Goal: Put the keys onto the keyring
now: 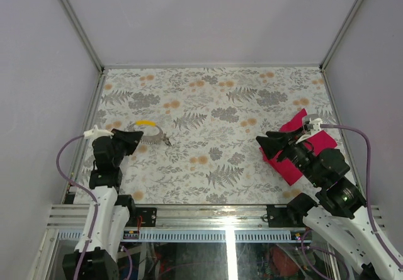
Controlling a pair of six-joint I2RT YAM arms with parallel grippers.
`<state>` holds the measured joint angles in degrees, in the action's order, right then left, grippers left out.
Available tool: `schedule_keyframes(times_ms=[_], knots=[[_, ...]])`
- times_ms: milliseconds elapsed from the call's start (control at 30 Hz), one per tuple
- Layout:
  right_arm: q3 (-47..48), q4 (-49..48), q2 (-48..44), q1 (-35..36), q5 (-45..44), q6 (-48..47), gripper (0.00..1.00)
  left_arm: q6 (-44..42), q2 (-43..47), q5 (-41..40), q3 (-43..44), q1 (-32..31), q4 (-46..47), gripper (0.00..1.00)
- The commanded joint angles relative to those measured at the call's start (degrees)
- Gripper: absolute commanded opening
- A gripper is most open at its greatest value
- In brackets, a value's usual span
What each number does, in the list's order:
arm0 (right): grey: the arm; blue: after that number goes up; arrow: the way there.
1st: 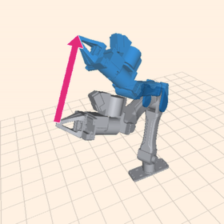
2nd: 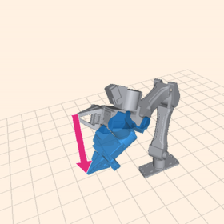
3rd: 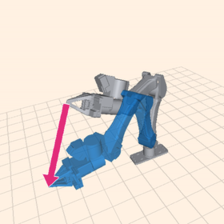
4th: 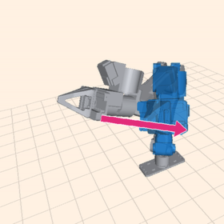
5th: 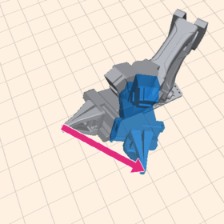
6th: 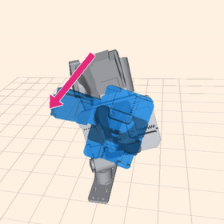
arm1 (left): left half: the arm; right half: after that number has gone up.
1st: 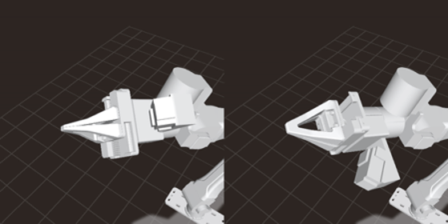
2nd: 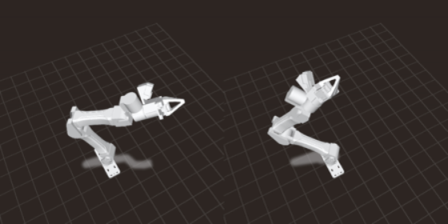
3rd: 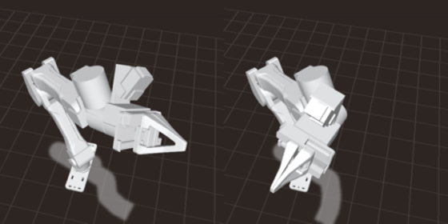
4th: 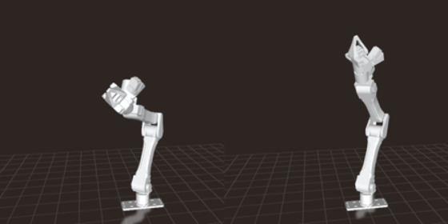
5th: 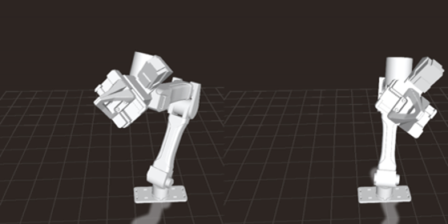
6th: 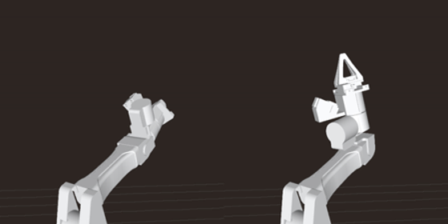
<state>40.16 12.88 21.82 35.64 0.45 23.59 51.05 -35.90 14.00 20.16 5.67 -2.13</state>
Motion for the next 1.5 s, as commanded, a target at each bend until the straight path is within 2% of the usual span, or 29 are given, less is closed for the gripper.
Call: schedule_keyframes(times_ms=[0,133,267,300,367,467,600,767,900,1133,1167,1233,1367,1467], knots=[[-0.8,-1.3,-1.0,0.3,-1.4,1.8,0.56,10.2,2.7,-0.4,-7.1,5.1,7.7,0.0],[-1.1,-1.0,-1.3,0.3,-0.9,2.8,0.56,15.7,4.8,-2.8,-13.4,8.3,10.6,0.0],[-1.3,-0.6,-1.5,0.3,-0.6,3.4,0.56,15.3,6.6,-6.9,-14.7,9.5,8.0,0.01],[-1.3,-0.4,-1.5,0.3,-0.6,3.5,0.56,15.0,6.8,-7.9,-14.4,9.6,6.7,0.05],[-1.5,0.0,-1.7,0.3,-0.8,3.6,0.56,14.3,6.6,-9.0,-13.5,9.7,5.0,0.21],[-1.6,0.7,-1.9,0.3,-1.4,3.9,0.56,13.2,6.5,-9.8,-12.4,9.6,2.8,0.35],[-1.7,2.0,-2.6,0.3,-2.5,4.4,0.56,12.6,6.4,-12.1,-10.0,9.6,-2.0,0.59],[-1.5,4.9,-3.7,0.3,-5.1,4.6,0.57,10.8,6.3,-12.8,-6.5,9.5,-7.1,0.78],[-0.6,8.8,-4.2,0.3,-9.5,4.7,0.58,7.4,4.9,-13.5,-0.8,9.5,-14.1,1.0],[1.8,18.2,-2.2,0.3,-16.1,7.3,0.7,-1.1,-0.5,-13.8,12.8,9.6,-26.1,1.0],[2.4,19.5,-1.5,0.3,-16.4,7.7,0.77,-2.7,-1.9,-13.4,14.6,9.6,-26.9,1.0],[4.3,22.2,0.0,0.3,-16.2,8.5,0.99,-6.0,-5.3,-11.9,18.4,9.6,-28.9,1.0],[7.9,26.3,1.6,0.3,-14.2,8.7,0.99,-12.1,-12.6,-11.4,26.0,9.6,-34.7,1.0],[7.8,26.0,-0.2,0.3,-10.7,7.0,0.99,-16.5,-14.3,-7.2,27.8,9.6,-35.0,1.0]])
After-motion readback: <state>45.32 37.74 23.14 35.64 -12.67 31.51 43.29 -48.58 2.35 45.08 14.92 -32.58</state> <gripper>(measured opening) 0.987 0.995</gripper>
